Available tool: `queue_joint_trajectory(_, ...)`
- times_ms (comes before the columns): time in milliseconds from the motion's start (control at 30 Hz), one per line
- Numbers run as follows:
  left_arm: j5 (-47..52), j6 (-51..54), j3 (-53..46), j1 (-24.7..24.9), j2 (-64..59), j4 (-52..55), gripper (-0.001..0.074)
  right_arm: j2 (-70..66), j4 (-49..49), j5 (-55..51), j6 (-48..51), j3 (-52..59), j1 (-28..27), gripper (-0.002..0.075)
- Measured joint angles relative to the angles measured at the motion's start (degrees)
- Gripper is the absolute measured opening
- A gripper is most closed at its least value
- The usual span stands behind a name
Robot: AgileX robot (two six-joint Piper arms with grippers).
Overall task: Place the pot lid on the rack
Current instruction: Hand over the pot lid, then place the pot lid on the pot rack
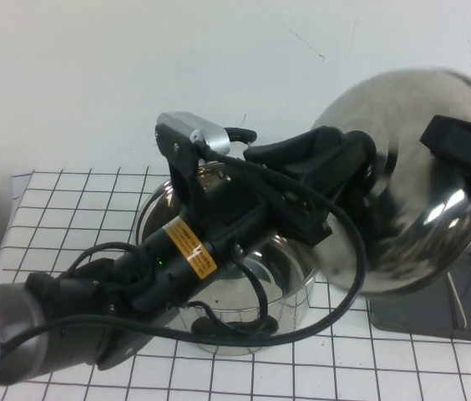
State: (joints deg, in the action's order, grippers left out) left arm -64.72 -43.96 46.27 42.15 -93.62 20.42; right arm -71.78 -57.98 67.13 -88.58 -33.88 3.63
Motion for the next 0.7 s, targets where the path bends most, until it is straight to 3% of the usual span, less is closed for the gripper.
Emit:
queue_joint_trajectory(67, 0.6, -0.1, 0.0, 0.0, -0.5, 0.0, 0.033, 0.0, 0.0, 1.2, -0.1, 0.0, 0.1, 0.0127)
queue_joint_trajectory(100, 0.7, -1.0, 0.0, 0.0, -0.8, 0.0, 0.0332, 0.0, 0.0, 1.8, 0.0, 0.0, 0.3, 0.011)
queue_joint_trajectory(167, 0.7, -1.2, 0.0, 0.0, -0.8, 0.0, 0.0345, 0.0, 0.0, 2.0, 0.4, 0.0, 0.4, 0.0109)
queue_joint_trajectory(333, -0.3, -1.2, 0.0, 0.0, -0.8, -1.0, 0.0468, -0.1, 0.0, -0.4, 3.8, 0.0, 0.4, 0.0099)
queue_joint_trajectory(467, -0.6, -1.2, 0.0, -1.8, -0.8, 1.6, 0.0485, -0.1, 0.0, -0.9, 5.8, 0.0, 0.4, 0.0099)
queue_joint_trajectory(600, -0.6, -4.2, 0.0, -6.7, -0.3, 5.9, 0.0402, 0.3, -0.6, -1.1, 7.8, 0.0, 0.4, 0.0099)
queue_joint_trajectory(700, -0.6, -9.3, 0.0, -11.9, 0.6, 11.6, 0.0228, 2.5, -4.5, -2.7, 9.1, -0.7, 0.4, 0.0099)
